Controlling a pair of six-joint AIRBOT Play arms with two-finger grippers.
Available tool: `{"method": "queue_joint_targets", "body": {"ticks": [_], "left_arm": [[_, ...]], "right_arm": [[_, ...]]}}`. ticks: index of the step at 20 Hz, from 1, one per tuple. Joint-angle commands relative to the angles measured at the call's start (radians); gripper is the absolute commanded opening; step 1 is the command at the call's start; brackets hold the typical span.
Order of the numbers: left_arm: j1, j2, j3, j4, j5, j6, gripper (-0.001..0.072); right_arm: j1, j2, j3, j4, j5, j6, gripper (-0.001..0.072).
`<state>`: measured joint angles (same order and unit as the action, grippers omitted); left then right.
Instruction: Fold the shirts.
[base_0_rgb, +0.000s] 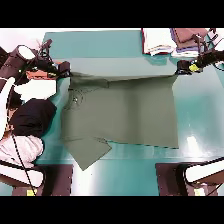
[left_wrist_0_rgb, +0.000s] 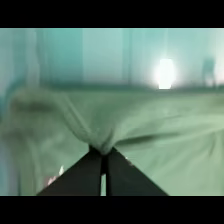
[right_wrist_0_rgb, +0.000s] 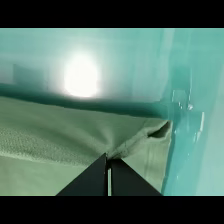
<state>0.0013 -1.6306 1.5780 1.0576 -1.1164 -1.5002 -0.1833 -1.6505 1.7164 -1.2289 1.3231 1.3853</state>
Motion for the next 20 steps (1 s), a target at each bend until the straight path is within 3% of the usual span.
{"method": "queue_joint_targets", "body": {"ticks": [1, 5, 6, 7, 9, 12, 15, 20], "left_arm": [[0.017, -0.012, -0.054, 0.085, -0.148, 0.042, 0.0022], [0.017, -0.012, -0.163, 0.085, -0.102, 0.025, 0.0052], [0.017, -0.012, -0.17, 0.088, -0.097, 0.004, 0.036], [0.021, -0.011, -0.169, 0.089, -0.1, -0.021, 0.0557], [0.024, 0.022, -0.165, 0.103, -0.135, -0.037, 0.0538], [0.011, 0.188, -0.241, 0.243, -0.187, -0.047, 0.0538], [0.011, 0.452, -0.55, 0.268, -0.185, -0.074, 0.0539], [0.011, 0.773, -0.995, 0.255, -0.204, -0.166, 0.0539]], "right_arm": [[0.003, 0.055, -0.106, -0.002, -0.004, -0.003, 0.0014], [0.013, 0.137, -0.316, 0.0, -0.08, -0.003, 0.0017], [0.014, 0.151, -0.353, 0.008, -0.103, -0.003, 0.0125], [0.013, 0.159, -0.372, 0.008, -0.118, -0.002, 0.0357], [-0.002, 0.173, -0.352, 0.027, -0.082, -0.002, 0.0373], [-0.029, 0.277, -0.369, 0.098, -0.005, -0.019, 0.0372], [-0.029, 0.434, -0.485, 0.111, 0.027, -0.026, 0.0372], [0.002, 0.595, -0.661, 0.122, -0.04, -0.025, 0.0372]]}}
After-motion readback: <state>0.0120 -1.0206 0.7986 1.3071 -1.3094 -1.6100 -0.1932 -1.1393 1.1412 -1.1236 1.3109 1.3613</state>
